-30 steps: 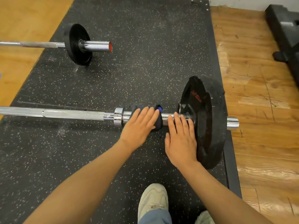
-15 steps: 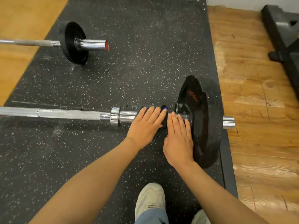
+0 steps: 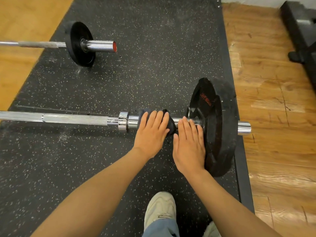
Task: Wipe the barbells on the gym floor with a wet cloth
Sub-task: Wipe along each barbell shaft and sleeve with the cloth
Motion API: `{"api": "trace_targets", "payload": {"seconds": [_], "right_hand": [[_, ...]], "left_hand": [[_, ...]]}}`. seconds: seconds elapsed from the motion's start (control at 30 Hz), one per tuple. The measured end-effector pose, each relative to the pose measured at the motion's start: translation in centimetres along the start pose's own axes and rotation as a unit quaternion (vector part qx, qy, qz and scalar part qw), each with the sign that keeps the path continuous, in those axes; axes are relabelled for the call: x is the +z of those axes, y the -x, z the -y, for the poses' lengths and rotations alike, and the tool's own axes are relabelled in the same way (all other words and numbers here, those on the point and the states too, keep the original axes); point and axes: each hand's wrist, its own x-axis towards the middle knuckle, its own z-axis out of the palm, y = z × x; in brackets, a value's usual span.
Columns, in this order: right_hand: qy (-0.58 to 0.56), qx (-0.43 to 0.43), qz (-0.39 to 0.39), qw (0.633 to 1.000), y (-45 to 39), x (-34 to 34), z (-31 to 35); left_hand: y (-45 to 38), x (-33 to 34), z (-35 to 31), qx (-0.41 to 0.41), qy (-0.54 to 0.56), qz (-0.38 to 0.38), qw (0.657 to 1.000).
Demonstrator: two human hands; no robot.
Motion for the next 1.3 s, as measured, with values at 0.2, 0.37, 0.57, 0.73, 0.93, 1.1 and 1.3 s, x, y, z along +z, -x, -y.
{"api": "trace_targets", "payload": {"seconds": [0.2,0.37,0.57,0.73,0.93,1.1,1.3], "right_hand": [[-0.015,0.026,-0.019,0.999,-0.9,-0.3,0.8],[-0.062,0.037,0.039,0.997,-5.9,-0.1,2.3],[-0.048,0.009,0.001,0.999,-7.9,2.0,1.8],[-0.052,-0.021,-0.049,0.997,-7.4,2.7,1.8],[-0.059,-0.035,-0.068,0.995,-7.4,2.5,1.8],[-0.054,-0.042,-0.092,0.993,-7.3,2.6,1.8],[-0.056,-0.035,-0.095,0.993,-7.3,2.5,1.9]], "left_hand": [[1.6,-0.5,5.8,0.014,-0.049,0.009,0.999],[2.3,0.7,6.7,0.046,-0.068,-0.041,0.996],[2.3,1.1,7.6,0.093,-0.027,-0.097,0.991],[-1.2,-1.1,7.2,-0.225,0.111,-0.126,0.96],[1.8,0.1,5.6,-0.008,0.061,-0.092,0.994],[6.2,0.7,9.1,0.043,-0.01,-0.086,0.995],[5.1,-1.3,5.4,-0.121,0.134,-0.164,0.97]]}}
